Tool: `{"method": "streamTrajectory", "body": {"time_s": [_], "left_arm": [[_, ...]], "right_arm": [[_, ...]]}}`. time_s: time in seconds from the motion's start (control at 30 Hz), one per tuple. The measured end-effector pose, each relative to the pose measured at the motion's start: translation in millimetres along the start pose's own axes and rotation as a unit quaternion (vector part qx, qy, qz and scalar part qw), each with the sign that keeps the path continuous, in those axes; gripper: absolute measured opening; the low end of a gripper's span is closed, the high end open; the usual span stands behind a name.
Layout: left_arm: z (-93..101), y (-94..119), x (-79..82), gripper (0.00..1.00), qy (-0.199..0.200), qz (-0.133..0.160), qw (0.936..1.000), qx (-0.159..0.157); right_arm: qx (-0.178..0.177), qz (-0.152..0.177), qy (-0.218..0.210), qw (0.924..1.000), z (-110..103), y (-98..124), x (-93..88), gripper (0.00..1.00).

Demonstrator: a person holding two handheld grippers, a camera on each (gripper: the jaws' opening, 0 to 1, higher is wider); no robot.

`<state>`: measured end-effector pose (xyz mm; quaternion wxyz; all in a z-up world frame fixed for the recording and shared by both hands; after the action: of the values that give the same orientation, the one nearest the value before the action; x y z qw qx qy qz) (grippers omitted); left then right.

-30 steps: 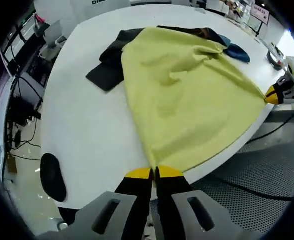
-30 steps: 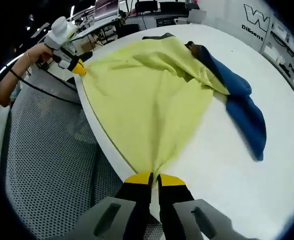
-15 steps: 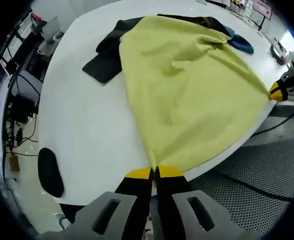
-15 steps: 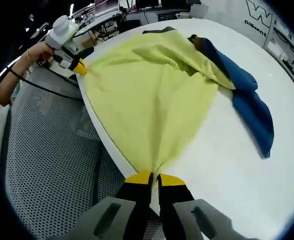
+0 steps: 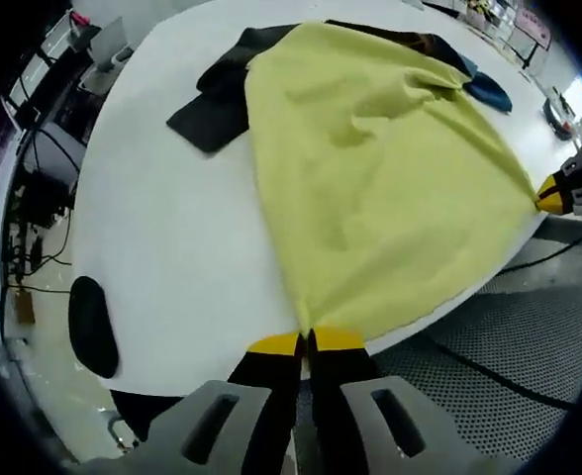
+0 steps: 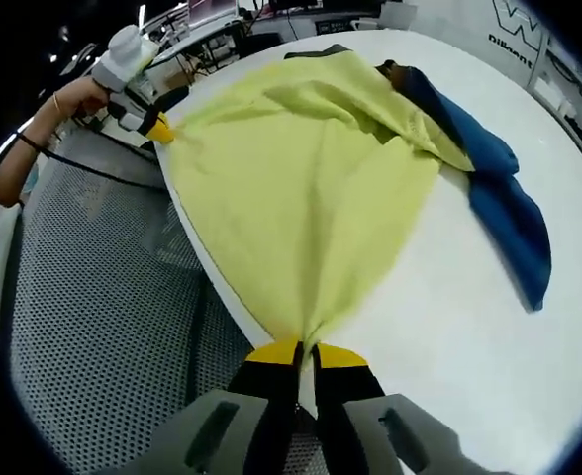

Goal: Fold the garment on the visible template until the final outline fits inside the template.

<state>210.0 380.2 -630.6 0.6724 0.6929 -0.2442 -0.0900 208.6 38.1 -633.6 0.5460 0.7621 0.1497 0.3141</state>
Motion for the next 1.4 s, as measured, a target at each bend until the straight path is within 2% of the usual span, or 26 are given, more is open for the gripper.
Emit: {"method": "streamTrajectory", "body": {"time_s": [0.1,0.2,0.27,0.37,0.47,0.6,0.67,0.73,0.87,0.93,1.0,1.03,1.1,1.17,1.23,1.27,1.3,1.4], "left_arm": [[2.1,0,-3.4,0.05,-0.003,-0.011,0.9999,-0.002],[1.5,3,-2.6,0.06,-0.002,-0.008,1.0000,0.000],[1.9,8,3.9,0.07,0.018,0.013,0.9997,-0.008],[1.9,17,9.2,0.09,0.024,0.029,0.9990,-0.024],[0.6,27,19.0,0.13,0.021,0.051,0.9981,-0.026],[-9.9,39,43.7,0.23,0.043,0.105,0.9934,-0.018],[-16.6,42,52.3,0.31,0.049,0.121,0.9914,-0.011],[-27.0,46,64.7,0.37,0.056,0.141,0.9885,-0.001],[-41.5,51,80.8,0.42,0.064,0.164,0.9843,0.015],[-47.7,52,87.3,0.49,0.063,0.171,0.9830,0.022],[-56.9,52,94.9,0.61,0.063,0.180,0.9810,0.035],[-63.2,52,100.1,0.65,0.055,0.191,0.9788,0.050],[-70.3,52,106.1,0.65,0.037,0.201,0.9764,0.069],[-79.6,49,112.5,0.65,0.049,0.202,0.9754,0.073],[-83.2,50,127.3,0.68,0.059,0.234,0.9680,0.070],[-84.1,50,129.4,0.68,0.066,0.235,0.9671,0.071],[-84.6,49,129.9,0.67,0.066,0.233,0.9677,0.071],[-92.8,45,140.9,0.60,0.064,0.243,0.9641,0.085]], "right_arm": [[0.001,-0.002,-0.001,1.0000,0,0,-0.3,0.00],[-0.005,0.005,-0.005,1.0000,3,1,1.3,0.03],[-0.012,0.007,-0.001,0.9999,5,6,3.3,0.06],[-0.027,0.026,0.001,0.9993,12,15,14.0,0.14],[-0.029,0.049,-0.002,0.9984,15,24,27.3,0.20],[-0.025,0.097,0.001,0.9950,20,35,53.9,0.25],[-0.030,0.122,0.009,0.9920,24,39,68.4,0.30],[-0.040,0.135,0.018,0.9899,29,43,79.3,0.35],[-0.042,0.154,0.022,0.9869,35,48,97.1,0.40],[-0.045,0.162,0.026,0.9855,38,49,105.2,0.41],[-0.042,0.166,0.028,0.9848,40,49,113.1,0.43],[-0.040,0.168,0.029,0.9846,41,49,116.3,0.43],[-0.039,0.177,0.031,0.9830,43,50,122.5,0.45],[-0.039,0.185,0.040,0.9812,47,49,135.3,0.46],[-0.036,0.200,0.047,0.9781,50,49,147.6,0.48],[-0.032,0.212,0.050,0.9755,50,49,154.3,0.49],[-0.019,0.230,0.045,0.9720,50,49,165.5,0.50],[-0.015,0.239,0.046,0.9699,53,48,175.8,0.50]]}}
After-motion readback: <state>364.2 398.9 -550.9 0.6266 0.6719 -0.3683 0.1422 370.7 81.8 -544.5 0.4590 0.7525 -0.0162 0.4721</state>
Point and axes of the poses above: the point that each gripper's makers call its tool centre point, and the gripper's own axes: y roughly backward along the fingers, z roughly to its right, x roughly out of its top, the point moved 1 cm from there along y, roughly backward along the fingers, and after that the axes turned 11 degrees about -y, right-handed, at the moved point
